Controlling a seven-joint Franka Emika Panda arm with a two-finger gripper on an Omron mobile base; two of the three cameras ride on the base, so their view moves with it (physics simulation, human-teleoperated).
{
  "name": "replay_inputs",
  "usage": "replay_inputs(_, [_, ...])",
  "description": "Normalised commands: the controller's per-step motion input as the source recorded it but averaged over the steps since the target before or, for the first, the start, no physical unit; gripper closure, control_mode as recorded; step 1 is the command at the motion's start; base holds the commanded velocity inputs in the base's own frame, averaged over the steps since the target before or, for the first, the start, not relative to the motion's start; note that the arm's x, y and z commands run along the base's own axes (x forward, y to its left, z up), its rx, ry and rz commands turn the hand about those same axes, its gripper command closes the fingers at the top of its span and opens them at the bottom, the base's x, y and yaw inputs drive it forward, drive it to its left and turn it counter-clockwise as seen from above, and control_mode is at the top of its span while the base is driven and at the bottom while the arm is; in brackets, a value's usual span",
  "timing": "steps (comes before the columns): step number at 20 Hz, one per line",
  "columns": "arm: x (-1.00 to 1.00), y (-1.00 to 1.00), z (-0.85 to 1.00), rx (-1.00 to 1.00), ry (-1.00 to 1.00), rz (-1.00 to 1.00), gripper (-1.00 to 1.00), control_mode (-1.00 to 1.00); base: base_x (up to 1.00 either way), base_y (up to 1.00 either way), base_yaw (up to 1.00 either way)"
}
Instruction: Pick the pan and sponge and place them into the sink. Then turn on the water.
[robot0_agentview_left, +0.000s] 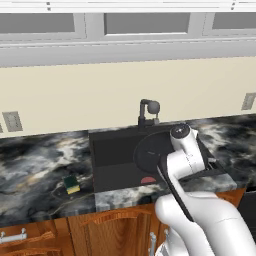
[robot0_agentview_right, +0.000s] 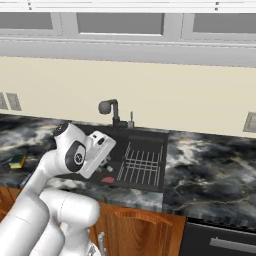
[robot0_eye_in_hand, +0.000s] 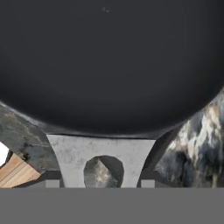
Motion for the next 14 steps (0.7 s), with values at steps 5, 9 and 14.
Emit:
replay_inputs(5, [0.10, 0.41, -0.02, -0.01, 0.00, 0.04, 1.00, -1.00, 0.00, 0.00, 0.00])
replay_inputs(9, [0.04, 0.28, -0.13, 0.00, 0.00, 0.03, 1.00, -1.00, 0.00, 0.00, 0.00])
replay_inputs(14, [0.00, 0.17, -0.13, 0.00, 0.00, 0.04, 1.00, -1.00, 0.00, 0.00, 0.00])
